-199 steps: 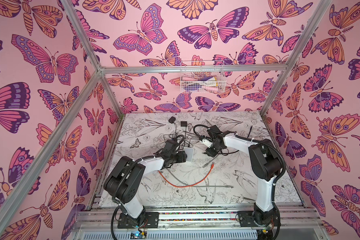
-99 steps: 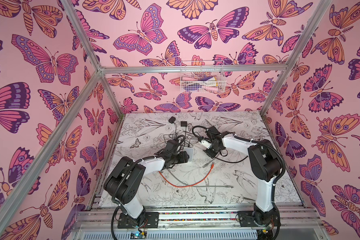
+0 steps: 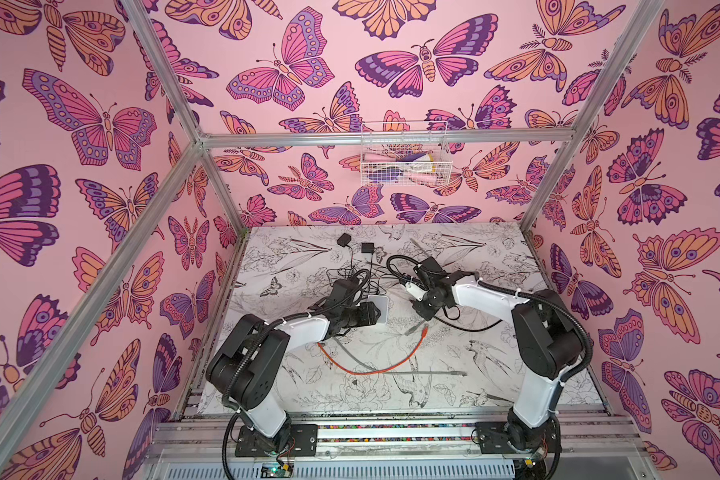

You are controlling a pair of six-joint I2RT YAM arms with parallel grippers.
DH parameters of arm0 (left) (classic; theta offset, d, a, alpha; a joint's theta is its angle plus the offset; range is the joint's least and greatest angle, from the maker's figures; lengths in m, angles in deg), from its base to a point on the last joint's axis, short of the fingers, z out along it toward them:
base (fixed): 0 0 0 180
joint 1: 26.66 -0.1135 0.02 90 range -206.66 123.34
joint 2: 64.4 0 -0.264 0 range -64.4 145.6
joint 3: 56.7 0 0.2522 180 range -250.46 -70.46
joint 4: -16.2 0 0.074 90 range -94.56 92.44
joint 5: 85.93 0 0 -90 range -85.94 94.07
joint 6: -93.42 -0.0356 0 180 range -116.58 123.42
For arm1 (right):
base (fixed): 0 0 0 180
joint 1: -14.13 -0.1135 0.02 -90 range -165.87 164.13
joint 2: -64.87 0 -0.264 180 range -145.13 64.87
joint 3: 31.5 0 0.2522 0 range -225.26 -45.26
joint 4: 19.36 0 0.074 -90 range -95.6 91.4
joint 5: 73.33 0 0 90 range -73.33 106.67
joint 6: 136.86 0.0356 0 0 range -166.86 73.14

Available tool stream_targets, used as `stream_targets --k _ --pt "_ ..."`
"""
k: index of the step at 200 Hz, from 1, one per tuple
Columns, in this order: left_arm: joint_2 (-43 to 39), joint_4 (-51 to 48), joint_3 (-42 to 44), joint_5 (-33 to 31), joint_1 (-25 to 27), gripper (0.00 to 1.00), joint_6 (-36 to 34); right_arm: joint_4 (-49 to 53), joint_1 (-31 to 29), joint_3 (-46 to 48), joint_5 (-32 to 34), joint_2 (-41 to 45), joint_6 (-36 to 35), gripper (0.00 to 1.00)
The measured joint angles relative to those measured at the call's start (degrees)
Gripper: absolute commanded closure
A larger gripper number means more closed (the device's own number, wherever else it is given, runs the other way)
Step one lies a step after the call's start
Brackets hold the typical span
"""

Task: Insert the plug into the switch port
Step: 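Lift the black ethernet plug upright off the table with the right gripper, then bring the black ethernet plug toward the left gripper while the left moves toward it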

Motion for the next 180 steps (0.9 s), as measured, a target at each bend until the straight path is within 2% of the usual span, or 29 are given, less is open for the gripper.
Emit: stream_targets --k 18,43,87,127,180 --pt "-4.20 -2.58 0.04 0.17 0.00 0.41 -0.26 -2.58 -0.98 3.76 0.68 4.57 0.04 1.00" --pt "-15.56 -2.86 0.04 1.29 -0.02 0.41 -1.57 -5.75 -2.14 9.16 -1.18 13.38 0.00 1.00" --pt "-28.48 4.66 4.92 7.63 0.00 0.40 -3.65 -7.41 -2.43 11.65 -14.97 27.87 0.44 1.00" --pt "-32.06 10.49 11.39 12.33 0.02 0.39 -3.45 -7.82 -2.47 14.38 -27.10 35.82 0.90 1.00" --pt "-33.05 20.52 13.75 17.42 0.79 0.38 -0.42 -8.31 -2.47 15.74 -34.82 38.53 2.38 1.00"
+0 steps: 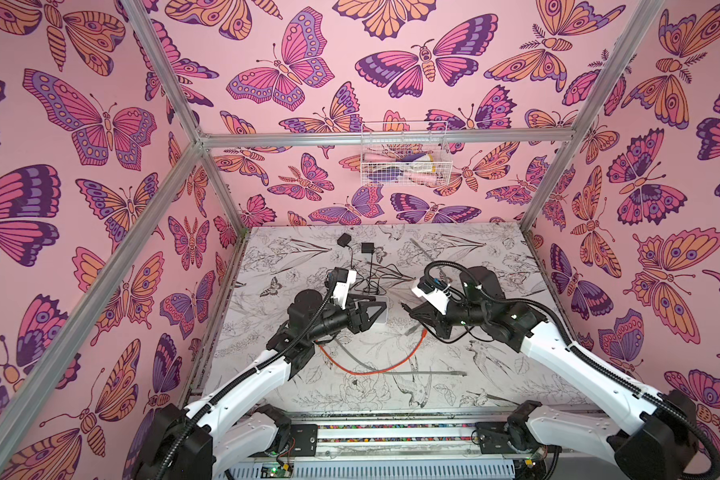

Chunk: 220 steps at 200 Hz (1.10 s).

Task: Insert the plug into the switch port
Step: 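Bring the black ethernet plug toward the left gripper while the left moves toward it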

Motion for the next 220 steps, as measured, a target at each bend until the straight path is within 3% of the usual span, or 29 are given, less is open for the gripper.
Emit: stream_targets --k 118,220 --pt "2.67 6.34 0.28 2.69 5.27 0.44 0.33 -0.63 0.00 0.00 -10.05 -0.94 1.97 1.00" --pt "5.29 8.55 -0.42 2.67 7.15 0.66 -0.24 -0.96 0.00 0.00 -12.76 -2.95 2.82 1.00"
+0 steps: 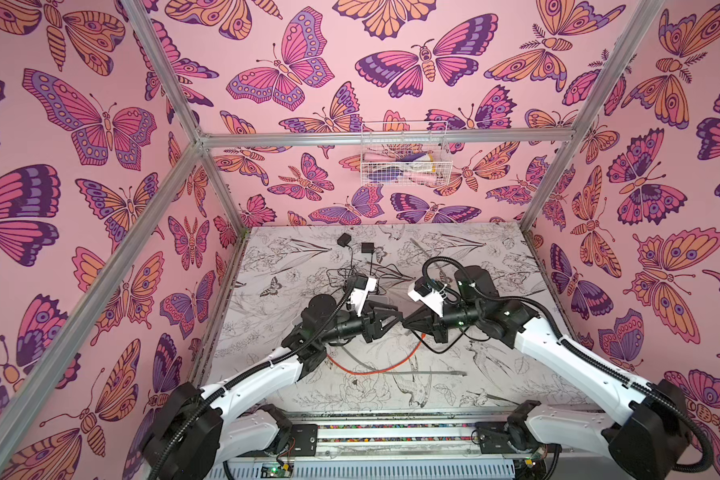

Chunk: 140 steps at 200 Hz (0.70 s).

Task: Insert the plug into the switch port
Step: 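Bring the black ethernet plug toward the left gripper while the left moves toward it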

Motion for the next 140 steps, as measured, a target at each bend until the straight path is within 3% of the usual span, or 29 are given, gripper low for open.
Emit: stream_targets --k 73,100,113,119,140 --pt "0.00 1.77 0.07 -0.61 0.33 1.00 -0.02 -0.13 0.00 -0.09 -1.51 -0.15 0.09 1.00" --pt "0.00 1.84 0.07 -0.61 0.33 1.00 -0.02 -0.13 0.00 -0.09 -1.64 -0.15 0.20 1.00" --pt "0.00 1.92 0.13 -0.61 0.33 1.00 -0.02 -0.11 0.00 -0.09 -1.66 -0.15 0.26 0.71" --pt "0.00 1.97 0.20 -0.61 0.33 1.00 -0.02 -0.09 0.00 -0.09 -1.68 -0.15 0.37 0.62" --pt "-0.07 1.97 0.50 -0.61 0.33 1.00 -0.17 0.26 0.00 -0.09 -2.62 -0.04 -0.04 0.54"
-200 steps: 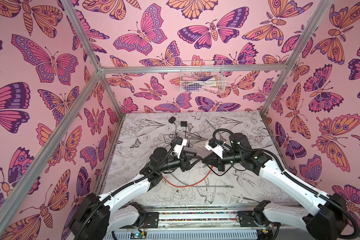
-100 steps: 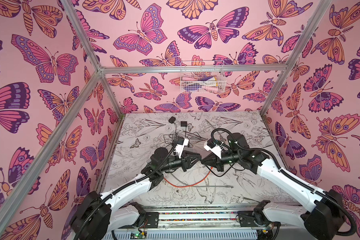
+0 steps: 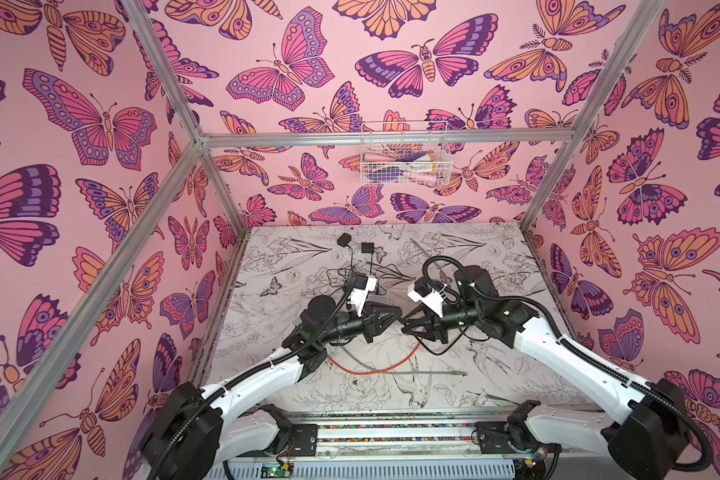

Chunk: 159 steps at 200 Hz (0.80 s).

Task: Insert the plug into the switch port
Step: 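Bring the black ethernet plug toward the left gripper while the left moves toward it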

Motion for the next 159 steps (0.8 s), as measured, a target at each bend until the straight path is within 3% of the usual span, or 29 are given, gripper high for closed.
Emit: stream_targets --k 59,159 --pt "-0.59 0.04 0.26 1.99 0.00 1.00 -1.01 2.82 3.26 -0.48 -4.66 2.80 0.17 0.57" --pt "-0.59 1.46 0.26 4.98 0.00 1.00 -1.05 9.81 3.28 -4.31 -9.14 -2.25 -2.97 0.66"
